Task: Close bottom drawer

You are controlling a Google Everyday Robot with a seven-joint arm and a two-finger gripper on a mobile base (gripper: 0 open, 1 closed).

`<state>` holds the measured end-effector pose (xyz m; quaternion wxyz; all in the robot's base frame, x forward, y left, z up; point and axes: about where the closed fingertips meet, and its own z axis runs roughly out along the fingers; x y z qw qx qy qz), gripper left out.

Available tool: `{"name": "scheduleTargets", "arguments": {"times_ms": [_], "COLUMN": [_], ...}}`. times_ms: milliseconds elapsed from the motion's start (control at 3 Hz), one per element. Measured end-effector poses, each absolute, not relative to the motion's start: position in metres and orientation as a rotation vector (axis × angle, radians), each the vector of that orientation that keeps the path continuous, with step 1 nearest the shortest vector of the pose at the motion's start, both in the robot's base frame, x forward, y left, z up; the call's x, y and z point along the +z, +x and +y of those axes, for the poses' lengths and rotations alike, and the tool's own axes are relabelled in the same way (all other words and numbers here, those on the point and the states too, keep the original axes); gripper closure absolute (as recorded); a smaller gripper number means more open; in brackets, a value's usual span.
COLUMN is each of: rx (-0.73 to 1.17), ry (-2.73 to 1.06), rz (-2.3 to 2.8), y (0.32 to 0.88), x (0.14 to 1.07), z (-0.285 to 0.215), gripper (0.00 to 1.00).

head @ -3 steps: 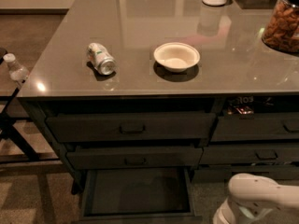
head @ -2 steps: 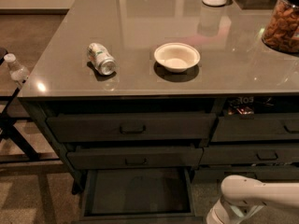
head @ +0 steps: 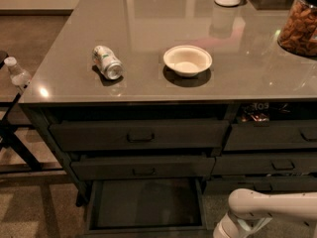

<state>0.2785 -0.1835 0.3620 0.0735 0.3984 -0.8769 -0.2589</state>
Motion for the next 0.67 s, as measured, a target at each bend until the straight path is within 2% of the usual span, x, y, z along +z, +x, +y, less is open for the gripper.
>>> {"name": "scheduleTargets", "arguments": {"times_ms": [333,667], "rx": [-0.774,-0.749], "ry": [1.184,1.134], "rz": [-2.644,-2.732], "y": [0.277,0.312], "x": [0.345,0.267], "z": [-0.182,-0.181], "gripper": [1.00,1.00]}}
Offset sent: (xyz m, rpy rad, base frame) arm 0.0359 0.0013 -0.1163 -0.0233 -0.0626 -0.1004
